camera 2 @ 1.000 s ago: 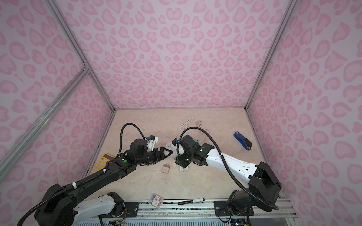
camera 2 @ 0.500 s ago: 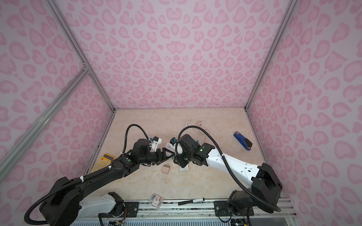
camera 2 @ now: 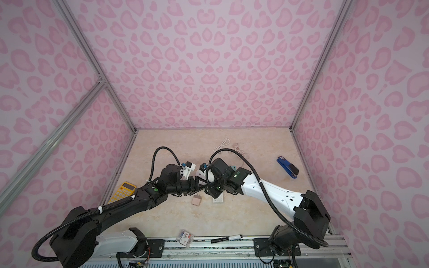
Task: Insert the plug
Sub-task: 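Lift the mint-green charger with the right gripper while the left arm reaches in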
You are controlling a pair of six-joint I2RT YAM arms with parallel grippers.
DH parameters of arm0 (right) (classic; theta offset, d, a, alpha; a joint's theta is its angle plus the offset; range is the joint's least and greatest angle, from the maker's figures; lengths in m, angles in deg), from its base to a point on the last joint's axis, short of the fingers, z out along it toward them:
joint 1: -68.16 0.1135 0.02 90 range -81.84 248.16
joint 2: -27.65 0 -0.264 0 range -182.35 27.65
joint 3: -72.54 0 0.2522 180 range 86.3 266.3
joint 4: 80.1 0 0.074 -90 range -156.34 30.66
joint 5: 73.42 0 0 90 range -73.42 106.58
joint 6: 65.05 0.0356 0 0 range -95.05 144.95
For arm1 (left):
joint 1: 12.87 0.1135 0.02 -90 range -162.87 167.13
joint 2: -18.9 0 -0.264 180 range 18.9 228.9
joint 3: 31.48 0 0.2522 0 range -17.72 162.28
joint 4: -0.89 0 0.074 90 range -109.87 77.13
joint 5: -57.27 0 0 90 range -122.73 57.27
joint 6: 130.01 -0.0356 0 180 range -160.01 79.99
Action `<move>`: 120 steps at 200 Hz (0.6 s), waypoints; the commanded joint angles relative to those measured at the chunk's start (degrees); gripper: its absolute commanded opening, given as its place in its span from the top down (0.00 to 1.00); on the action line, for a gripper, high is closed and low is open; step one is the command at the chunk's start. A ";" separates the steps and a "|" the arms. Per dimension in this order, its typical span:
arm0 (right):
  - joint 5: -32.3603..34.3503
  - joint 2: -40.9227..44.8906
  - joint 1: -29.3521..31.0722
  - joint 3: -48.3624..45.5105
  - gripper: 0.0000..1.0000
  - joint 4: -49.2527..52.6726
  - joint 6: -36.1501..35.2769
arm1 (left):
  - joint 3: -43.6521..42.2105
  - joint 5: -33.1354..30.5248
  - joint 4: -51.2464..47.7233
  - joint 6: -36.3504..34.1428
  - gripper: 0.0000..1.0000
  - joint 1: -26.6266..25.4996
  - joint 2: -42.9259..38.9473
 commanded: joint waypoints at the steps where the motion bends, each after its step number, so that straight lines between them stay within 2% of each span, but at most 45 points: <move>1: -0.70 -0.36 0.09 0.28 0.80 -0.02 -0.26 | 0.86 0.79 1.53 -1.20 0.47 -0.37 0.65; 63: -1.14 -0.18 0.16 0.47 0.80 -0.41 0.89 | 0.62 1.77 3.22 -0.97 0.63 -0.90 1.73; 78: -1.06 -0.06 0.31 0.66 0.80 -0.50 1.19 | 0.49 1.87 3.34 -0.93 0.63 -0.92 1.80; 81: -1.12 -0.14 0.28 0.67 0.80 -0.58 1.23 | 0.53 1.89 3.36 -0.91 0.67 -0.95 1.77; 95: -1.06 -0.27 0.27 0.79 0.80 -0.67 1.58 | 0.43 1.78 3.28 -0.97 0.73 -1.00 1.72; 115: -0.73 -0.45 0.36 0.94 0.80 -0.81 2.02 | 0.65 1.91 3.13 -1.01 0.78 -1.06 1.98; 120: -0.63 -0.41 0.32 0.88 0.80 -0.82 2.03 | 0.85 1.96 2.98 -1.00 0.83 -1.06 2.13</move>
